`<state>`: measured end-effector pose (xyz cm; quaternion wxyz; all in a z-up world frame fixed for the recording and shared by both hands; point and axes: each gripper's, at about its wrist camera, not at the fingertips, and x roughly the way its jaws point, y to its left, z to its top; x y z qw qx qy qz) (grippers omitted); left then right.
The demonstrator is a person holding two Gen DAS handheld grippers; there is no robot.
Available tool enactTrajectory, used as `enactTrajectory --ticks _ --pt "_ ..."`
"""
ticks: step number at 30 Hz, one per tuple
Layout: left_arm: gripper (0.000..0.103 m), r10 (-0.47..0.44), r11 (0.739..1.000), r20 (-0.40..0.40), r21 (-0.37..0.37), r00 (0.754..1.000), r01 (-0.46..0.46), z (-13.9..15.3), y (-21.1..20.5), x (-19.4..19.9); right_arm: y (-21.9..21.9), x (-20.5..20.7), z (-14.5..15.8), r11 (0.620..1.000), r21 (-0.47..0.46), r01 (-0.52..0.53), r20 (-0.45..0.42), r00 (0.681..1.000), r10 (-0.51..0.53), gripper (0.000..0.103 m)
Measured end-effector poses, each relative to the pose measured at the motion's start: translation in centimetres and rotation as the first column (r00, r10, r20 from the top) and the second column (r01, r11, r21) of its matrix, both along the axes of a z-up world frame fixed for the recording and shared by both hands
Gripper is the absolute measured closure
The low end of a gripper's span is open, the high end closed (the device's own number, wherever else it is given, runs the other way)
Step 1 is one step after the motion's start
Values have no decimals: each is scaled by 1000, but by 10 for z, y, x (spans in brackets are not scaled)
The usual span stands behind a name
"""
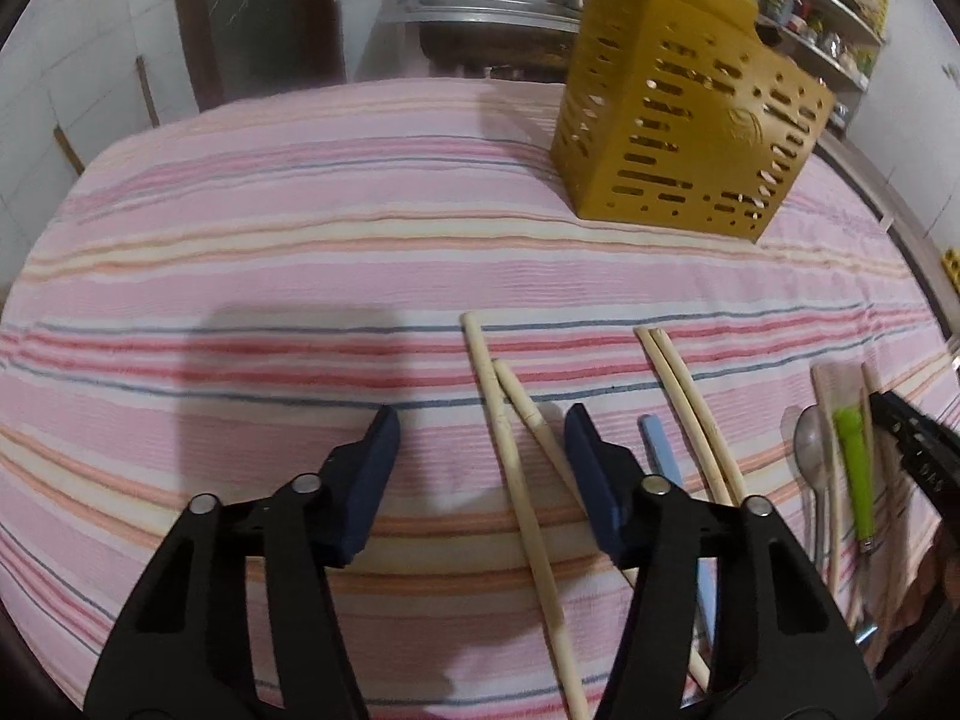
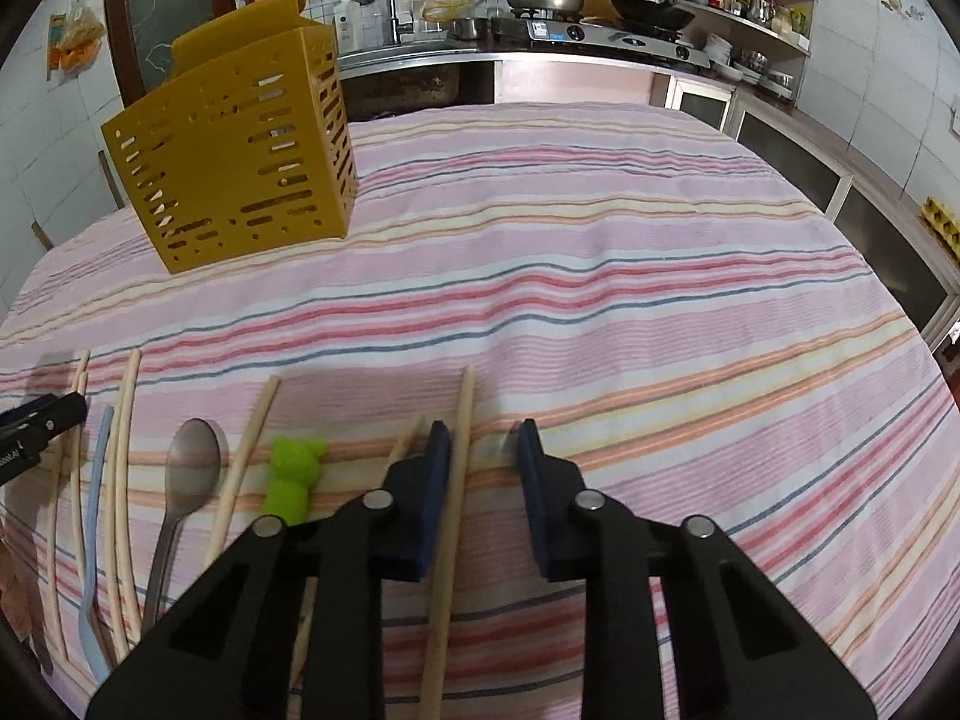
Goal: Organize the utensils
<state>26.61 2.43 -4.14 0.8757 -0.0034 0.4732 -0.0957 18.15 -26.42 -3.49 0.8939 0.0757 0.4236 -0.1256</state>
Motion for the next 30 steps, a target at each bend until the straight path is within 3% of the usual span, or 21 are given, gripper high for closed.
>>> enactTrajectory --ticks 8,14,26,28,30 --pt "51 39 999 33 2 999 -39 3 6 -13 1 -1 -2 1000 -11 2 8 1000 -2 80" --pt "51 58 996 50 66 997 -62 3 5 -22 2 -3 -1 1000 -17 2 15 1000 -2 80" --pt "52 94 987 34 127 995 -98 -4 -8 -2 2 4 1 999 -37 2 -4 1000 -2 80" --pt "60 90 988 33 120 995 -93 -3 -9 3 2 4 1 999 -37 2 -4 1000 -2 80" --pt "80 89 990 23 109 996 -91 -1 -9 6 2 5 1 999 -33 0 -4 1000 -1 84"
